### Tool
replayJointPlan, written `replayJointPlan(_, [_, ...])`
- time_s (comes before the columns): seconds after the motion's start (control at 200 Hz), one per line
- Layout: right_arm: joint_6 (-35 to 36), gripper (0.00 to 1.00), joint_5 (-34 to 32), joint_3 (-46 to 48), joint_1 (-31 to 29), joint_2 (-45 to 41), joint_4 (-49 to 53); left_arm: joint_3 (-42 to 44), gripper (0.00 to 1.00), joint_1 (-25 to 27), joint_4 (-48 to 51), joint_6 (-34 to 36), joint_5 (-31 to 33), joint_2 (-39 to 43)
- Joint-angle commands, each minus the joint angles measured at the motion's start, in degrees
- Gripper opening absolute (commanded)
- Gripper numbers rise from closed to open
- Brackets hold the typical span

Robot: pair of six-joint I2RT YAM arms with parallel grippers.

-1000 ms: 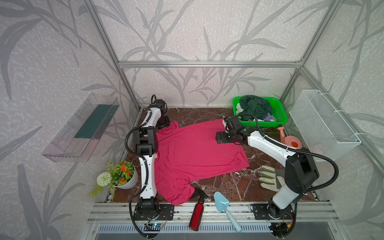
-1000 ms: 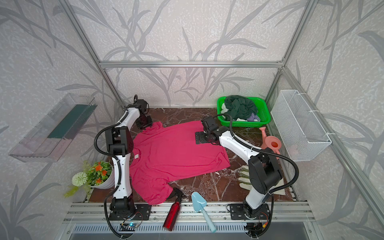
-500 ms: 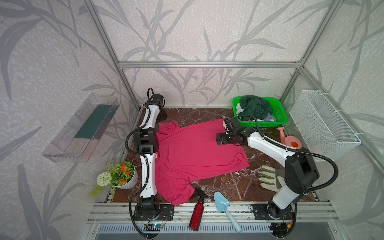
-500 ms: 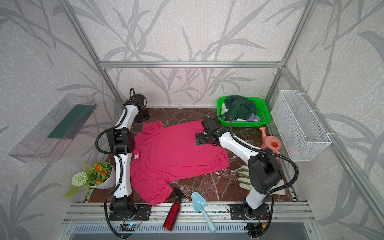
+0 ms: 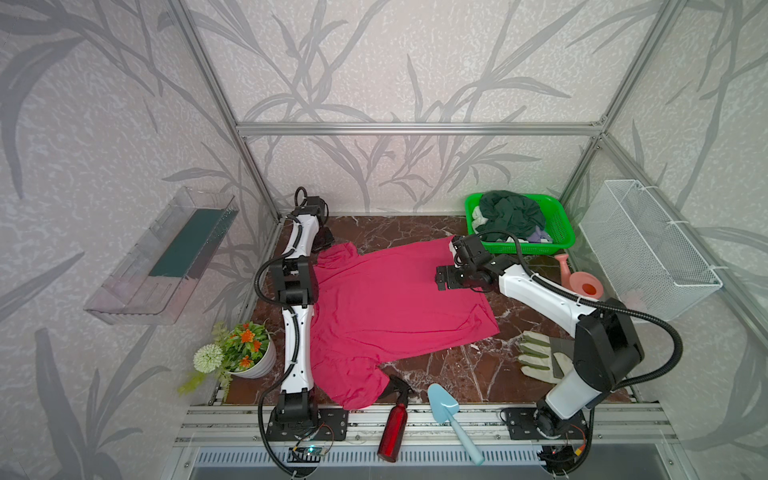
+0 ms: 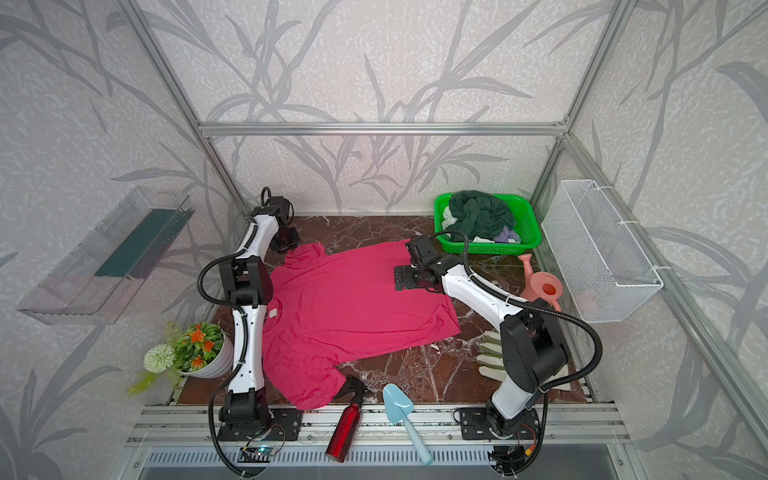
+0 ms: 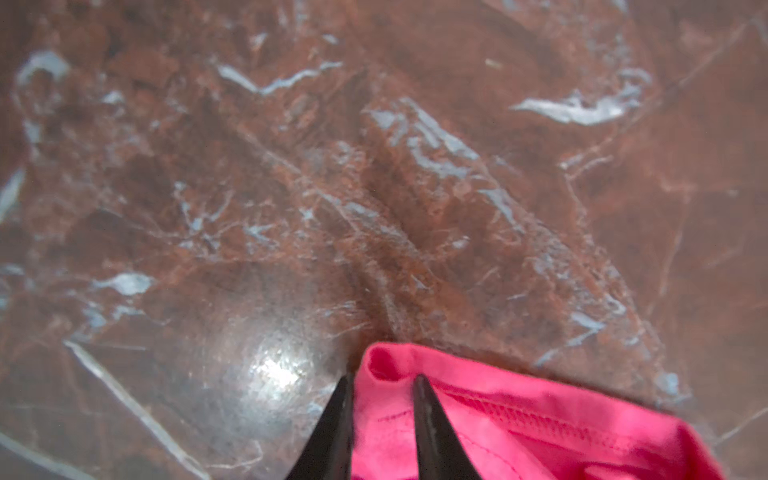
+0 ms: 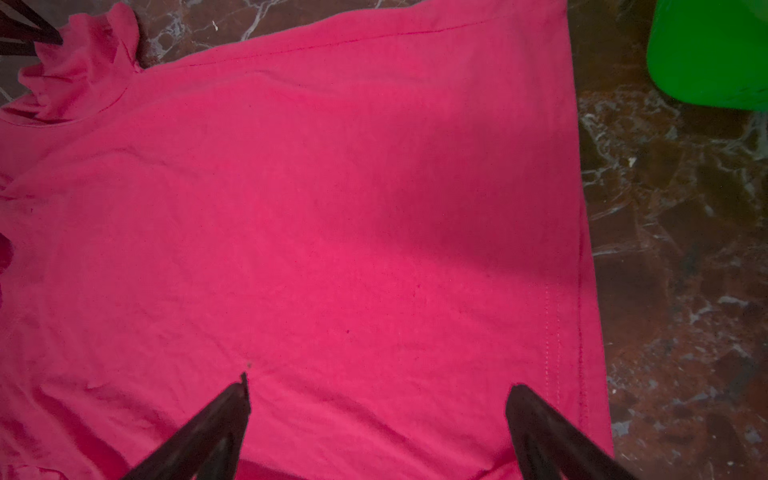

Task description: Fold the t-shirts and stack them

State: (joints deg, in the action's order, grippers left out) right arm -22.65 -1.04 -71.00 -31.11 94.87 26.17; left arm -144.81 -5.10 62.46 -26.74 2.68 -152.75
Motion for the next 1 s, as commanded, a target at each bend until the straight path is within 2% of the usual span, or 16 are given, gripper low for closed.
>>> replayJointPlan(0.0, [0.3,0.97,-0.1,-2.2,0.6,0.5,0.6,2.1,0.05,-0.6,3.2,0.4,0.3,0.0])
replayJointPlan(0.06, [0.7,0.97,-0.1,-3.6,1.0,1.5,1.0,2.0,0.00,-0.6,2.9,0.6,0.2,0.8])
replayJointPlan(0.265, [1.6,0.96,-0.9,-6.6,1.9,4.6,0.7,5.0,0.00,-0.6,2.9,0.3,3.1,9.5])
replayJointPlan(0.555, [1.4,0.92,-5.1,-15.0,5.0,13.6,1.6,34.9,0.00,-0.7,-8.0,-3.5,10.0,33.6])
replayJointPlan(0.805, [0.9,0.76,-4.3,-20.7,7.3,20.3,-0.2,53.0,0.00,-0.7,-12.8,-5.7,6.2,44.6])
replayJointPlan(0.995, [1.2,0.75,-2.7,-29.8,8.2,27.7,1.8,59.7,0.00,-0.5,-13.7,-6.9,-0.7,47.6])
